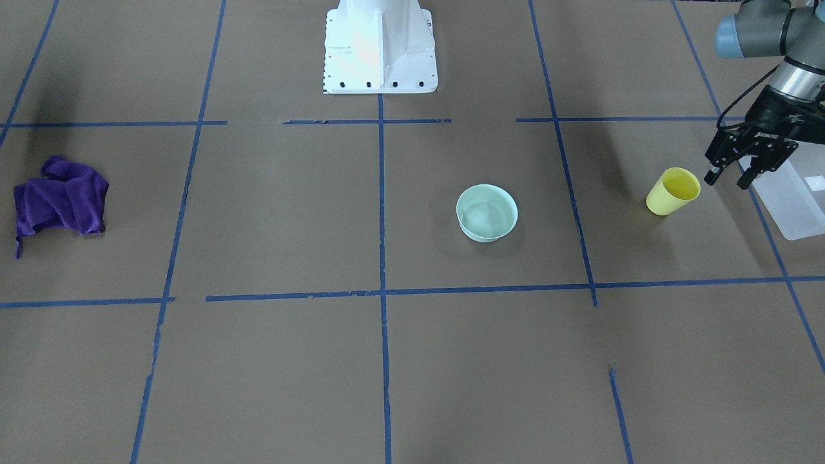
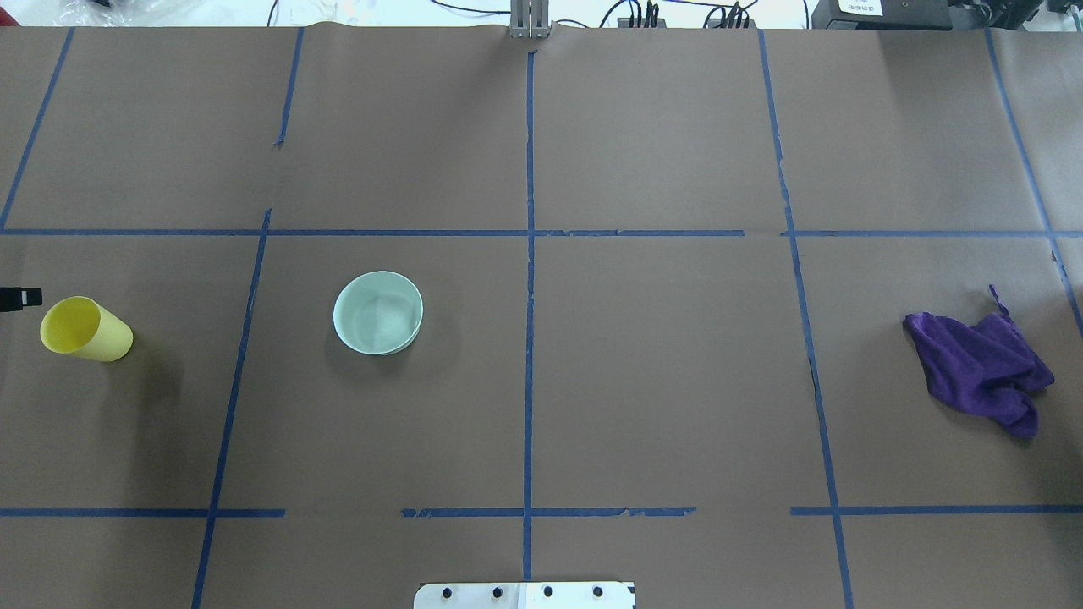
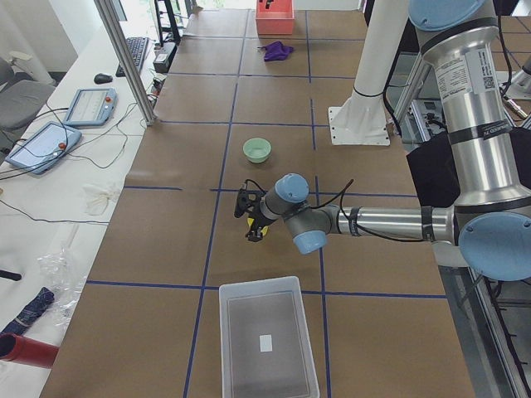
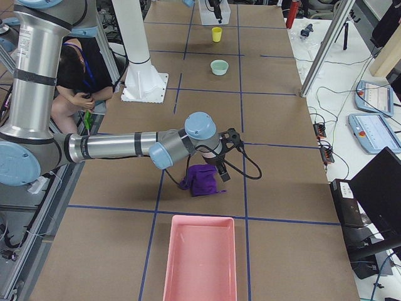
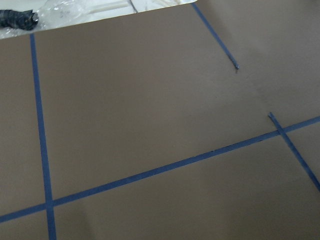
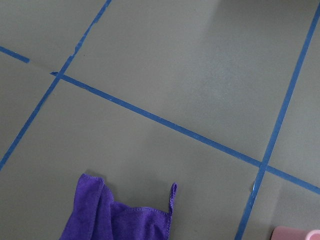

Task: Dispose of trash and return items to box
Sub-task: 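Grasp the yellow cup with the left gripper and lift it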

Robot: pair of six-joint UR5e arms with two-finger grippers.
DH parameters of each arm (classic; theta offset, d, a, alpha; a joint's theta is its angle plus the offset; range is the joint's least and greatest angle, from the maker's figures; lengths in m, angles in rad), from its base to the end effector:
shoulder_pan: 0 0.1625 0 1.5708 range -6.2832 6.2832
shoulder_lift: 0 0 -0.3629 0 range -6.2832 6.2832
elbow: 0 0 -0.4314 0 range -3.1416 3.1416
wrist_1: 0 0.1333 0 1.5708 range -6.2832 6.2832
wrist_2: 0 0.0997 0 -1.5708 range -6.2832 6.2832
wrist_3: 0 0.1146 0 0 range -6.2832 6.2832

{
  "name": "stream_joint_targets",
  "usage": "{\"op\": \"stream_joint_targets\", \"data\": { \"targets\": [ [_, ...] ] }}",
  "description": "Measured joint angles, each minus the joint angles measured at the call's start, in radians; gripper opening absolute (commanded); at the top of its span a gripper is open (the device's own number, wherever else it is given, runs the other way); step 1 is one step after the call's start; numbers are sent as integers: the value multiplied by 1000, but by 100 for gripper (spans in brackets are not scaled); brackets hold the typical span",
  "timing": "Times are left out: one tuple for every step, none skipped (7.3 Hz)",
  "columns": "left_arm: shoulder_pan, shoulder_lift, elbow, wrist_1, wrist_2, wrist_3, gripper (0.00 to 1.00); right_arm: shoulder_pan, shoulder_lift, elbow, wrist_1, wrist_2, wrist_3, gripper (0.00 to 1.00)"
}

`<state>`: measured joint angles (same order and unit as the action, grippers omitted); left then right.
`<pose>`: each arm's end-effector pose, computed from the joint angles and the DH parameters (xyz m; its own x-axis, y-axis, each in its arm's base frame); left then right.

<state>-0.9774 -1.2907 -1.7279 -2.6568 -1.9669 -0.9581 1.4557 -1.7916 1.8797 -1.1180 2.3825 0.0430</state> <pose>0.1898 -0.4407 0.5427 0.5992 0.0604 -0.7983 0.2972 0.9091 0.2918 -0.0049 -0.4789 0.4949 0.6445 -0.4131 0.6435 0.0708 0.8701 0.4877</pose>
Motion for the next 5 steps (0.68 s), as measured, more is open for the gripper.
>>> {"op": "stream_joint_targets", "data": {
  "targets": [
    [23, 0, 5, 0, 10, -25, 59, 0, 0, 0, 0, 0, 0, 100],
    [40, 0, 10, 0, 18, -34, 51, 0, -3, -1, 0, 0, 0, 100],
    [56, -1, 16, 0, 25, -36, 35, 0, -6, -1, 0, 0, 0, 100],
    [70, -2, 21, 0, 29, -37, 3, 0, -7, -2, 1, -1, -1, 100],
    [78, -3, 26, 0, 30, -37, 0, 0, -7, -4, 1, -2, -1, 100]
  ]
}}
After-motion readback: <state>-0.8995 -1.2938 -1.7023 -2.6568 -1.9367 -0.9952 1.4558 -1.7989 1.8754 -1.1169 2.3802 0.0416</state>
